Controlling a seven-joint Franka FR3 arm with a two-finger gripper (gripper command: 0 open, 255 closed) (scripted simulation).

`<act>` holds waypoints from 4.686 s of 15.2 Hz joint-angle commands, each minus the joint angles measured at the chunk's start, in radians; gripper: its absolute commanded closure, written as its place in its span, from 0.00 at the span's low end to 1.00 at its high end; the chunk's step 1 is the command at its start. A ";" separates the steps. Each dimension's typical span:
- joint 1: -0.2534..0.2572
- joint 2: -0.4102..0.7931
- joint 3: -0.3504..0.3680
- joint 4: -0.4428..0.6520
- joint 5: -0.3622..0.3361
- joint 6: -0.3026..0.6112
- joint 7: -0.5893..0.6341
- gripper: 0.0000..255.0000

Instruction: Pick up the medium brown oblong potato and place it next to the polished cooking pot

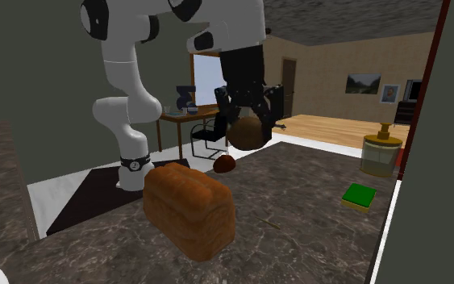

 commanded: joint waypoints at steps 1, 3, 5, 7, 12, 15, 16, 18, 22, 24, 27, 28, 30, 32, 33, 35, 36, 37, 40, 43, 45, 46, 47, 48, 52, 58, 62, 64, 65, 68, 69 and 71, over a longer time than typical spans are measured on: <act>-0.033 -0.027 -0.015 -0.026 0.015 -0.007 -0.051 1.00; -0.066 -0.059 -0.032 -0.063 0.031 -0.010 -0.102 1.00; -0.097 -0.087 -0.049 -0.094 0.044 -0.015 -0.152 1.00; -0.125 -0.111 -0.069 -0.121 0.054 -0.021 -0.202 1.00; -0.193 -0.154 -0.121 -0.164 0.067 -0.042 -0.322 1.00; -0.231 -0.167 -0.154 -0.176 0.068 -0.057 -0.392 1.00; -0.243 -0.169 -0.166 -0.177 0.067 -0.062 -0.415 1.00; -0.268 -0.171 -0.188 -0.177 0.064 -0.073 -0.460 1.00; -0.316 -0.163 -0.232 -0.162 0.055 -0.097 -0.547 1.00; -0.340 -0.153 -0.253 -0.148 0.049 -0.110 -0.589 1.00; -0.375 -0.131 -0.284 -0.117 0.039 -0.130 -0.651 1.00; -0.387 -0.121 -0.295 -0.104 0.036 -0.138 -0.672 1.00; -0.410 -0.100 -0.314 -0.075 0.029 -0.153 -0.712 1.00; -0.433 -0.075 -0.333 -0.040 0.023 -0.169 -0.751 1.00; -0.445 -0.061 -0.342 -0.021 0.020 -0.178 -0.770 1.00; -0.468 -0.031 -0.360 0.022 0.014 -0.196 -0.808 1.00; -0.479 -0.014 -0.369 0.046 0.011 -0.206 -0.826 1.00; -0.491 0.004 -0.377 0.071 0.008 -0.216 -0.844 1.00; -0.526 0.064 -0.400 0.158 0.002 -0.251 -0.898 1.00; -0.562 0.135 -0.420 0.263 -0.003 -0.292 -0.948 1.00; -0.586 0.190 -0.432 0.346 -0.006 -0.325 -0.980 1.00; -0.599 0.220 -0.437 0.393 -0.007 -0.343 -0.996 1.00; -0.611 0.253 -0.442 0.444 -0.008 -0.364 -1.011 1.00; -0.624 0.288 -0.447 0.500 -0.008 -0.386 -1.025 1.00; -0.664 0.409 -0.457 0.682 -0.009 -0.453 -1.065 1.00; -0.660 0.382 -0.458 0.557 -0.010 -0.355 -1.075 1.00; -0.659 0.374 -0.459 0.491 -0.010 -0.297 -1.081 1.00; -0.658 0.373 -0.459 0.462 -0.010 -0.270 -1.083 1.00; -0.658 0.373 -0.459 0.449 -0.010 -0.256 -1.085 1.00; -0.657 0.375 -0.459 0.411 -0.009 -0.217 -1.089 1.00; -0.657 0.376 -0.459 0.399 -0.009 -0.204 -1.090 1.00; -0.656 0.379 -0.459 0.378 -0.009 -0.180 -1.093 1.00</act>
